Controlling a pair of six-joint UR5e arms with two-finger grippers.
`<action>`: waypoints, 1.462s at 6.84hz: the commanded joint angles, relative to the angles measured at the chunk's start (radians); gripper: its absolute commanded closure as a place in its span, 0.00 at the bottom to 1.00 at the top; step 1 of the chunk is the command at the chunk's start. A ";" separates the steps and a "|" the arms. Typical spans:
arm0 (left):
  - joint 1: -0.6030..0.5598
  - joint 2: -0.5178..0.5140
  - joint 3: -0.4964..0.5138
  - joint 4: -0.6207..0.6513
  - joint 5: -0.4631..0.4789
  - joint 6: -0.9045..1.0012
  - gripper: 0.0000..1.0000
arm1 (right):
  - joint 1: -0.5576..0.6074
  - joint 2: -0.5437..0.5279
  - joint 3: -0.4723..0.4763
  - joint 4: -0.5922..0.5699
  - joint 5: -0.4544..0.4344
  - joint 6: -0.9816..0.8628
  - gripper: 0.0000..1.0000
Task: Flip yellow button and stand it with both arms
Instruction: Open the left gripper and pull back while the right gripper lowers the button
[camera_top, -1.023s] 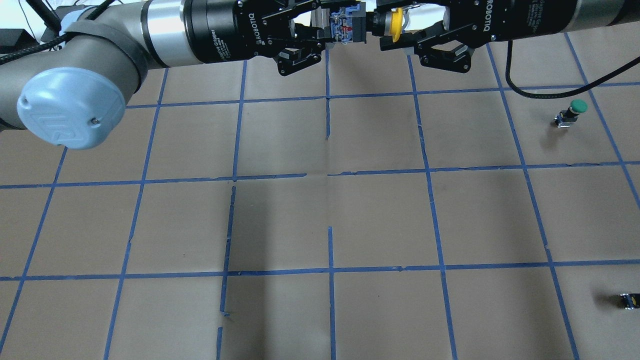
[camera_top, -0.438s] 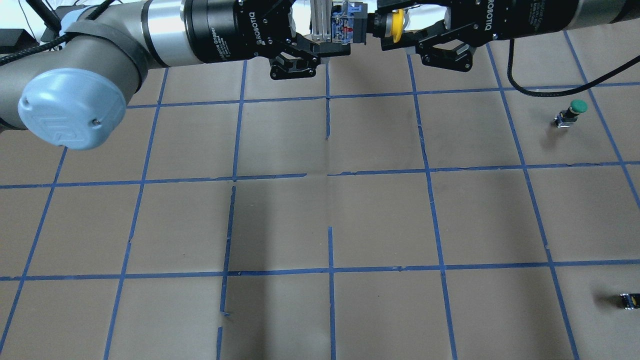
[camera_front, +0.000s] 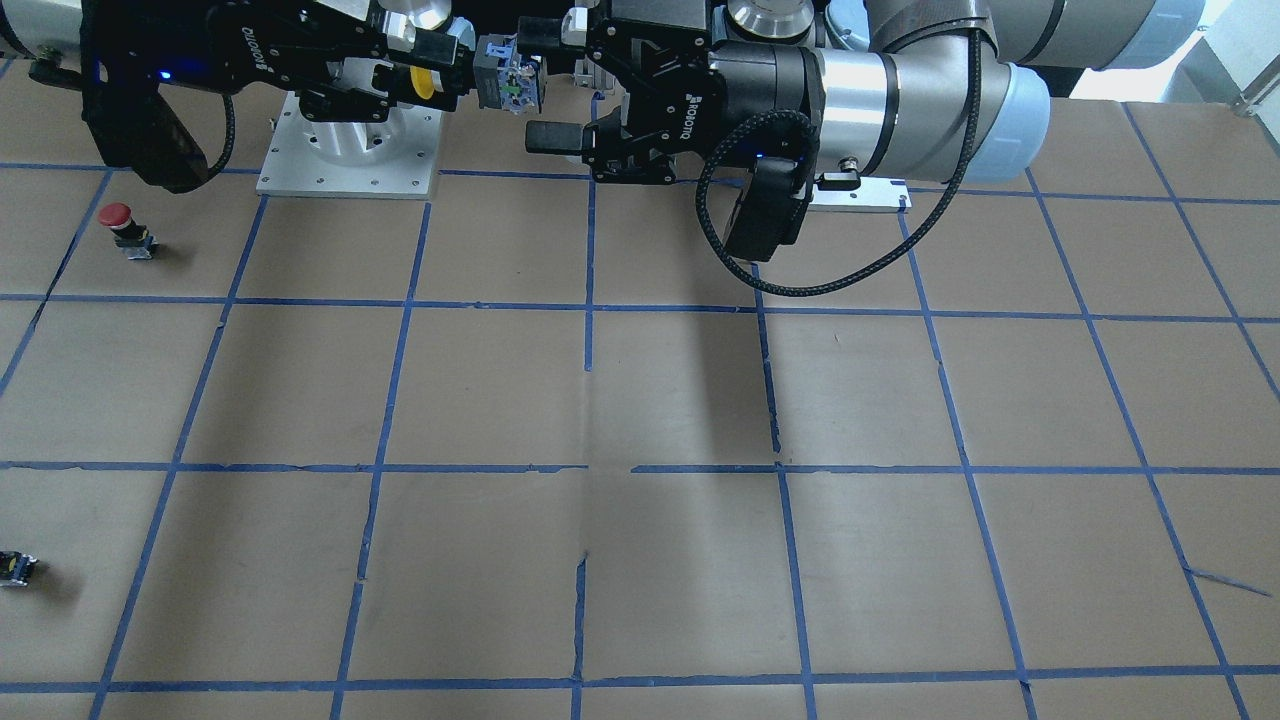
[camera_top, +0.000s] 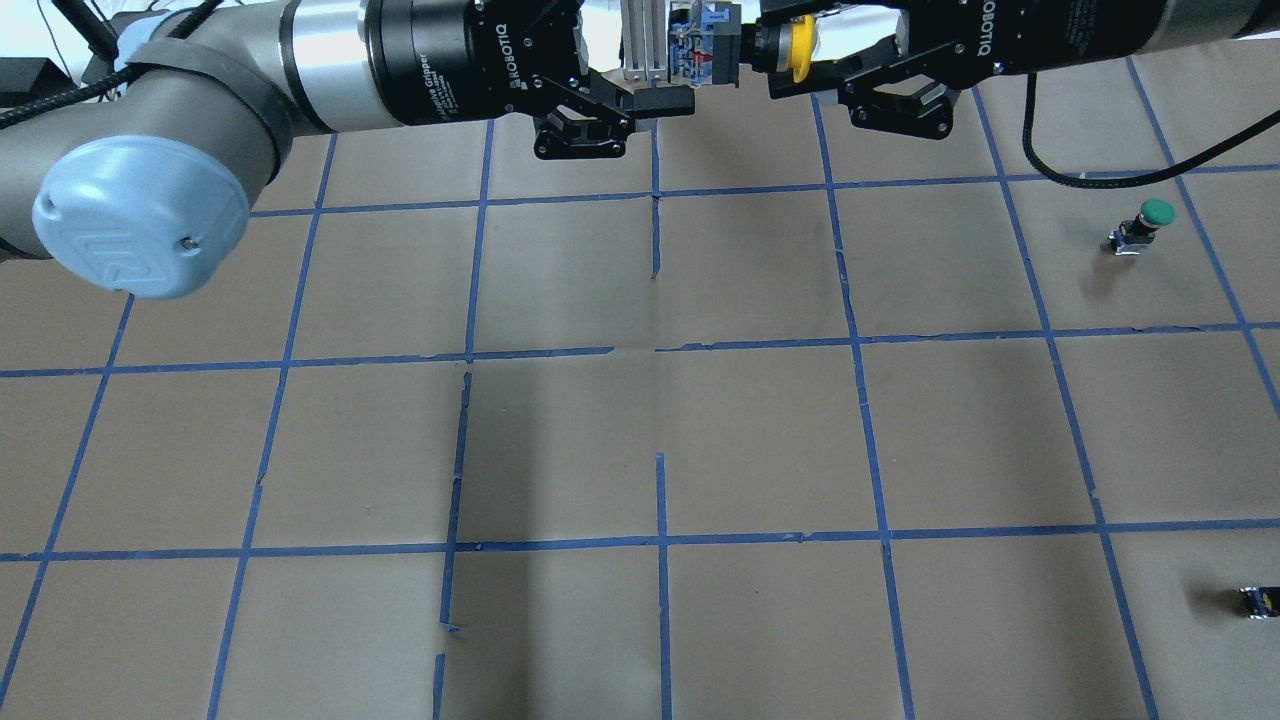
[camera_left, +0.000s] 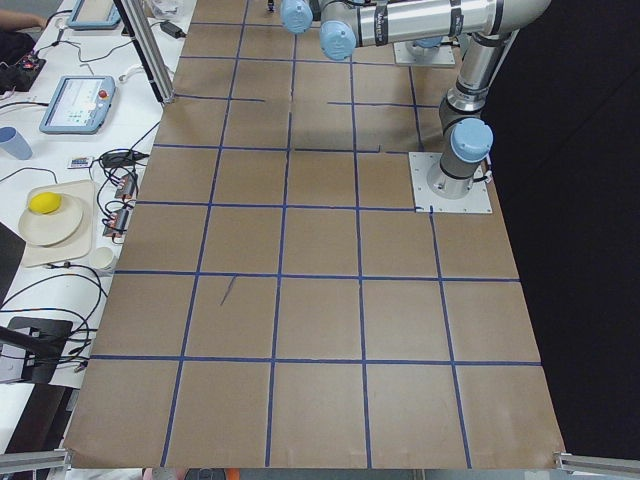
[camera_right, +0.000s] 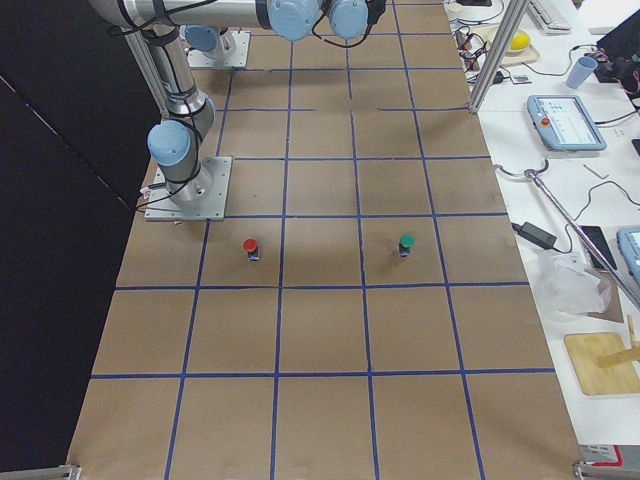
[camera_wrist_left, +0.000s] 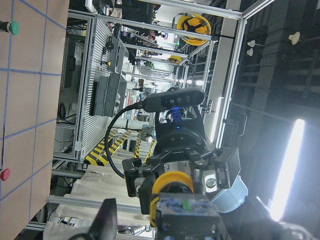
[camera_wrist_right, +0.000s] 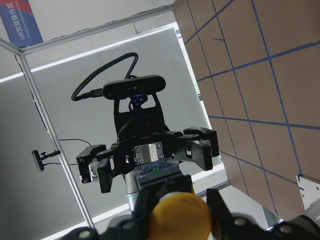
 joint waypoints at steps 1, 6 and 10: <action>0.044 0.009 0.005 0.000 0.069 -0.052 0.01 | -0.005 0.002 -0.014 -0.034 -0.151 0.001 0.64; 0.082 0.010 0.006 0.118 0.836 -0.066 0.01 | 0.001 0.015 0.093 -0.507 -0.783 0.207 0.70; 0.072 0.035 0.046 0.178 1.579 -0.061 0.00 | -0.025 0.052 0.382 -1.088 -1.306 0.347 0.90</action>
